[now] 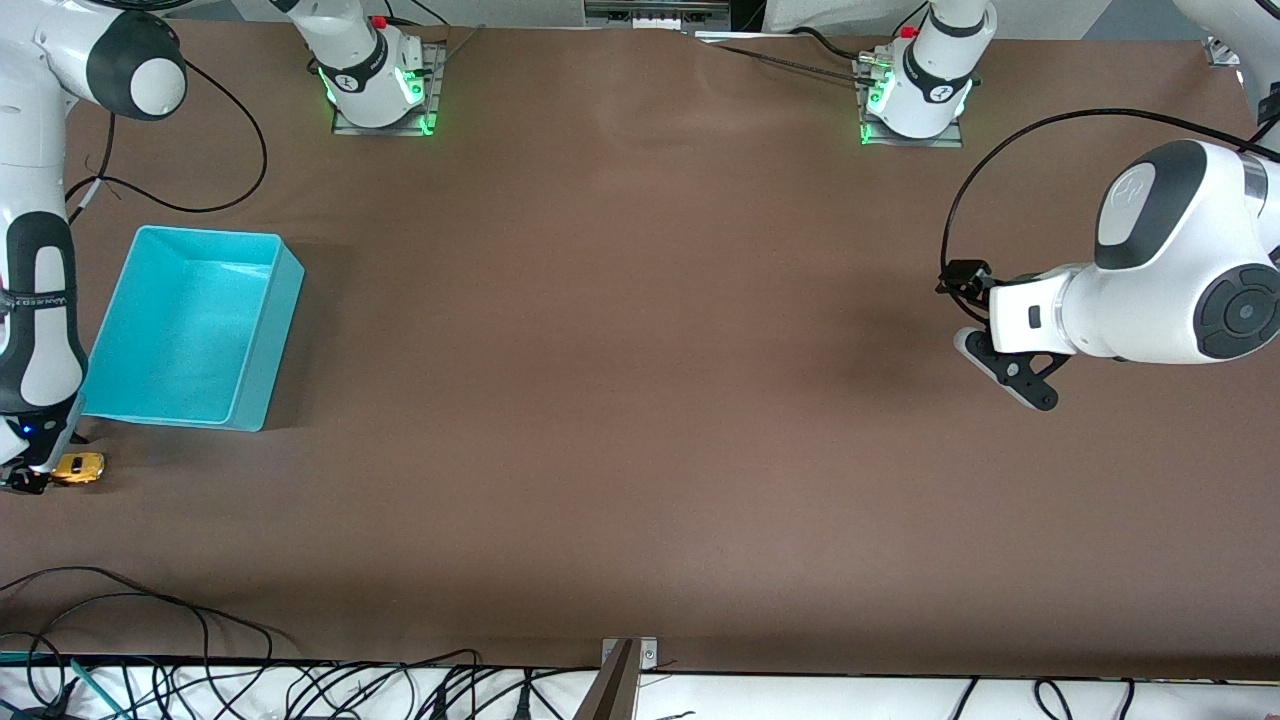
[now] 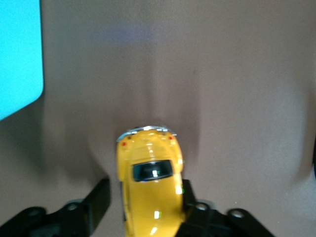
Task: Wind up and store yellow beetle car
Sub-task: 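Grasp the yellow car with the right gripper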
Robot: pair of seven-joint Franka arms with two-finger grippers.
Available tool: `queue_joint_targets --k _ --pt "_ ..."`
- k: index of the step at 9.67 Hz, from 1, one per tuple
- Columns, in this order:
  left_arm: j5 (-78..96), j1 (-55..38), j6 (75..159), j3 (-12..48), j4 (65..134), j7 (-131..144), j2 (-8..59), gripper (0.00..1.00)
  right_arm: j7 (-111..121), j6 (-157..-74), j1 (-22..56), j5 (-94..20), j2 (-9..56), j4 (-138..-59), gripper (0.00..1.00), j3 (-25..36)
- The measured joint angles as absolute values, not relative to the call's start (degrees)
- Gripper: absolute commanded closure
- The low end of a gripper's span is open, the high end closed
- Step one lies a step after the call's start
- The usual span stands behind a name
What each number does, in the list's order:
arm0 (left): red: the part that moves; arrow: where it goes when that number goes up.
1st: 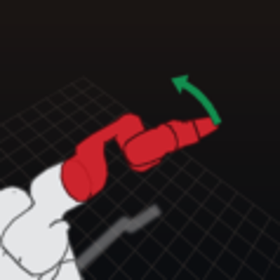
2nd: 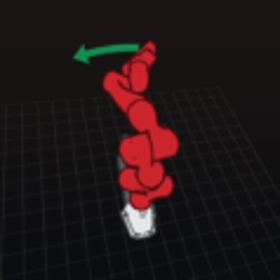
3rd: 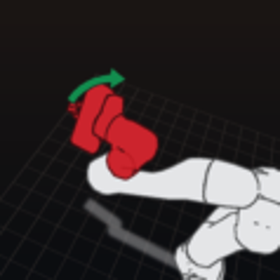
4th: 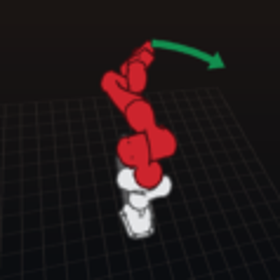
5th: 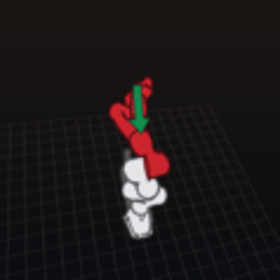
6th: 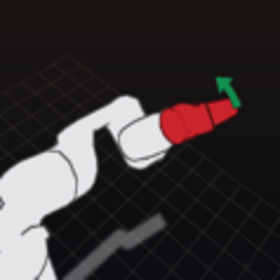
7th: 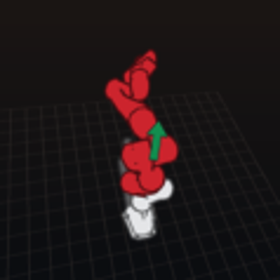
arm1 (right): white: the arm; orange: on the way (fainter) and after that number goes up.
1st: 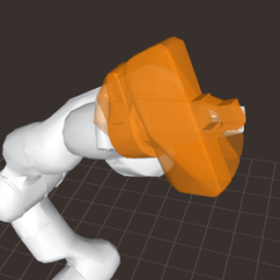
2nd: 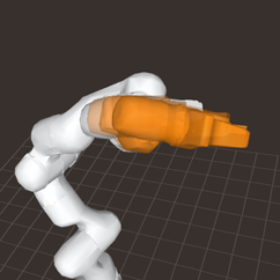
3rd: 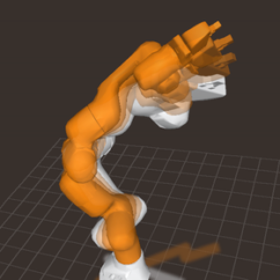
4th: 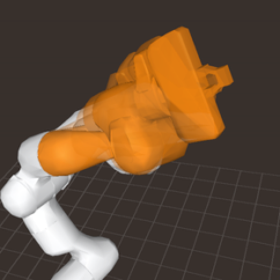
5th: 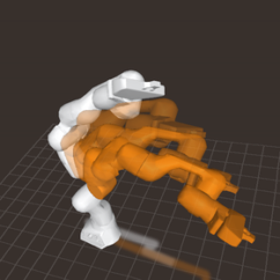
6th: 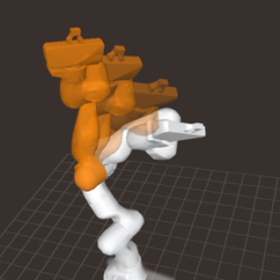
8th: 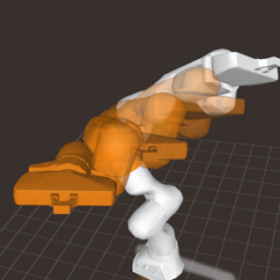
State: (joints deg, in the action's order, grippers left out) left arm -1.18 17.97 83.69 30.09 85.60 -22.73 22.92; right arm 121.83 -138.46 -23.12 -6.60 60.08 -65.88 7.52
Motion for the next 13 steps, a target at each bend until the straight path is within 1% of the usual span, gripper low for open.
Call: queue_joint_targets --k 3,6,10,13 --pt "-1.2 18.0 83.7 30.1 85.6 -22.7 22.9 0.00 121.8 -136.1 -23.1 -6.6 59.8 -65.3 1.00 7.3" --pt "-1.2 18.1 83.7 30.0 85.6 -22.7 22.9 0.00 121.8 -130.4 -23.1 -6.6 57.7 -63.6 1.00 7.3" --pt "-1.2 18.2 83.6 30.0 85.7 -22.7 22.9 0.00 121.5 -122.6 -23.2 -6.7 50.1 -63.0 1.00 7.2" --pt "-1.2 18.2 83.6 29.9 85.7 -22.7 22.9 0.00 117.5 -113.9 -22.4 -6.8 43.8 -63.1 1.00 6.8"
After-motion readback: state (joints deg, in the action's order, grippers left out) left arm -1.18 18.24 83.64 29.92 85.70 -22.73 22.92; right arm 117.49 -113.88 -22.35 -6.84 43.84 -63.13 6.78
